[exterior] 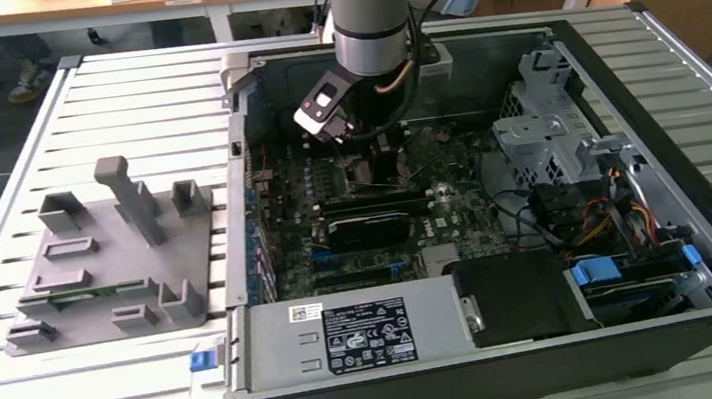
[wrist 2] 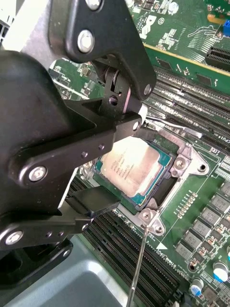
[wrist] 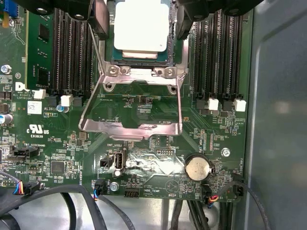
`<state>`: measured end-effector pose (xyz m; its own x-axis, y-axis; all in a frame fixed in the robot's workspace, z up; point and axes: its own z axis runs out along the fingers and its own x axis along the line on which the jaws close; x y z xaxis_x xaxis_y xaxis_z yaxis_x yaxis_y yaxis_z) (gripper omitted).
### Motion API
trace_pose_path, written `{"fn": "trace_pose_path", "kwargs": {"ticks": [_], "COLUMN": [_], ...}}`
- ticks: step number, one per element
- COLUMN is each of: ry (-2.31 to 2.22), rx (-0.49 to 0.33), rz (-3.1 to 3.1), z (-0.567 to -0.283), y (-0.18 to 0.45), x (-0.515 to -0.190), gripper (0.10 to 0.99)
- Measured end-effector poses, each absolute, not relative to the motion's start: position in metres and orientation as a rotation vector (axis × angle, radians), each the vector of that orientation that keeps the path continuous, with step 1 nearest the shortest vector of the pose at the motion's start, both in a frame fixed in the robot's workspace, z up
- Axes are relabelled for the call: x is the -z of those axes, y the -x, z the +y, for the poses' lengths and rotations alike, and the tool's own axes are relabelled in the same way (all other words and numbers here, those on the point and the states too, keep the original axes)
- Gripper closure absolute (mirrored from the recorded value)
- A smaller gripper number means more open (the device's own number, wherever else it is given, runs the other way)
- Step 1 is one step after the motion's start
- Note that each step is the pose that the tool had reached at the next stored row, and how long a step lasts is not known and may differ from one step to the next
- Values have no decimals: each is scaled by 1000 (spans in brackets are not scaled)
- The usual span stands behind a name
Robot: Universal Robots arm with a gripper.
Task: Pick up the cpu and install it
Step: 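Place the cpu into insertion slot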
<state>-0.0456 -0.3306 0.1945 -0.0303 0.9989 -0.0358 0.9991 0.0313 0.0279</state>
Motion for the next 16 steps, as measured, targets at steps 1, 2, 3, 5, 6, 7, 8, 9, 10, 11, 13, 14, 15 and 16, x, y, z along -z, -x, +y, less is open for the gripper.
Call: {"fn": "trace_pose_path", "kwargs": {"ticks": [1, 2, 3, 5, 6, 7, 8, 9, 10, 11, 13, 14, 15, 16], "ry": [-2155, -2155, -2155, -2155, -2155, -2155, -2155, -2155, -2155, -2155, -2155, -2155, -2155, -2155], "rx": [8, 8, 8, 7, 8, 8, 8, 8, 8, 8, 8, 8, 8, 8], "rz": [2223, 2223, 2223, 2223, 2223, 2223, 2223, 2223, 2223, 2223, 2223, 2223, 2223, 2223], "z": [-330, -330, -329, -329, -329, -329, -329, -329, -329, -329, -329, -329, -329, -329], "y": [46, 46, 46, 46, 46, 46, 46, 46, 46, 46, 46, 46, 46, 46], "x": [-194, -194, -194, -194, -194, -194, -194, -194, -194, -194, -194, -194, -194, -194], "gripper": [427, 427, 427, 427, 427, 427, 427, 427, 427, 427, 443, 510, 510, 510]}}
